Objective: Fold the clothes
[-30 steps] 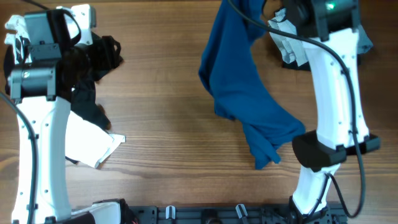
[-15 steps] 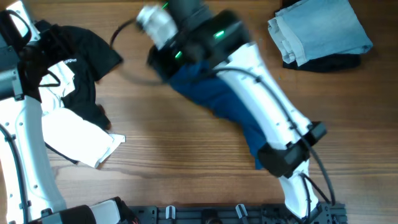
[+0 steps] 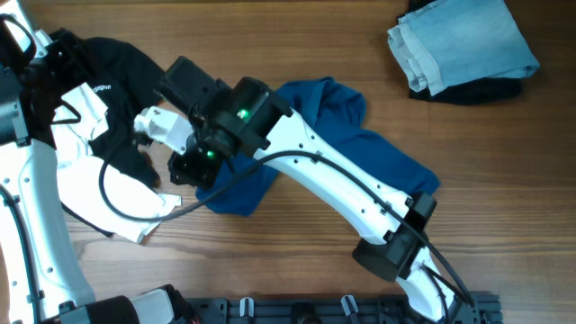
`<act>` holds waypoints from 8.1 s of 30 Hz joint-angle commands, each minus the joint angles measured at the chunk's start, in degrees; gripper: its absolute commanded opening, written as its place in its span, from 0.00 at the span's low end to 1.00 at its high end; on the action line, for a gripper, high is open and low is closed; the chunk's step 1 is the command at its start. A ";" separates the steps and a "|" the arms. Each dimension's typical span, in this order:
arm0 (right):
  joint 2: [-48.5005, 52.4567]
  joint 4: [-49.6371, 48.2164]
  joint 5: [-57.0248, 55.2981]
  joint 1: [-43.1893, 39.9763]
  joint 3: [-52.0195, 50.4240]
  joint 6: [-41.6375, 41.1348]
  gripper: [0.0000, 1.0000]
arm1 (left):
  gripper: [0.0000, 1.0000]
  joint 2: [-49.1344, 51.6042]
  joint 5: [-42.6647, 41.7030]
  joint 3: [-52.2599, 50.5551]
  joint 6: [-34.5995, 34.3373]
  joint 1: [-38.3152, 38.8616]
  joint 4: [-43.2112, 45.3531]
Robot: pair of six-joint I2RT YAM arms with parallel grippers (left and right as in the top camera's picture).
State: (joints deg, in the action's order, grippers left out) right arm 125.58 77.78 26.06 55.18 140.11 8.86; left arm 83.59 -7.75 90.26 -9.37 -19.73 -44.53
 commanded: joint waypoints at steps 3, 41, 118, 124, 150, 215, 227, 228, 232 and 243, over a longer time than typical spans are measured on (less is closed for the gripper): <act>-0.07 1.22 -15.74 -11.52 0.04 -15.08 0.71 | 0.72 0.92 0.79 0.09 -0.48 -0.42 -0.50; 19.74 5.22 -9.79 -28.24 0.00 1.97 0.35 | 0.82 7.63 1.25 0.07 -0.07 1.40 -3.56; 12.79 -40.26 -1.75 -9.79 -7.58 -27.06 0.04 | 0.81 7.72 2.73 0.07 -0.09 0.59 -2.43; 12.35 -40.28 -1.81 -7.85 -7.58 -24.57 0.72 | 0.82 7.72 2.73 0.07 -0.09 0.59 -2.36; -14.34 8.79 -17.55 -40.85 -23.30 -18.49 1.00 | 0.78 7.02 -5.86 -11.21 2.58 29.55 -25.53; -16.09 1.29 -8.87 -40.76 -46.12 -19.30 0.86 | 0.04 -20.13 13.66 -9.11 -15.02 21.73 5.53; -15.85 -17.73 -4.35 -40.76 -53.77 -19.96 0.94 | 0.04 -18.25 12.94 -9.14 -15.02 21.75 10.47; -15.80 -21.03 -4.09 -40.76 -56.02 -21.33 0.93 | 0.04 -18.12 12.94 -9.14 -15.02 21.75 10.47; -15.61 -32.85 -0.87 -40.41 -63.28 -26.03 0.85 | 0.04 -18.10 12.68 -9.14 -15.04 21.75 10.34; -10.56 -47.69 -1.60 -36.74 -67.49 -29.92 0.69 | 0.04 -18.10 11.65 -9.14 -15.06 21.75 8.87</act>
State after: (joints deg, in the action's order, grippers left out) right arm 112.95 30.57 24.38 18.96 73.10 -19.73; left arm 65.69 4.64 80.53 -25.54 2.46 -36.01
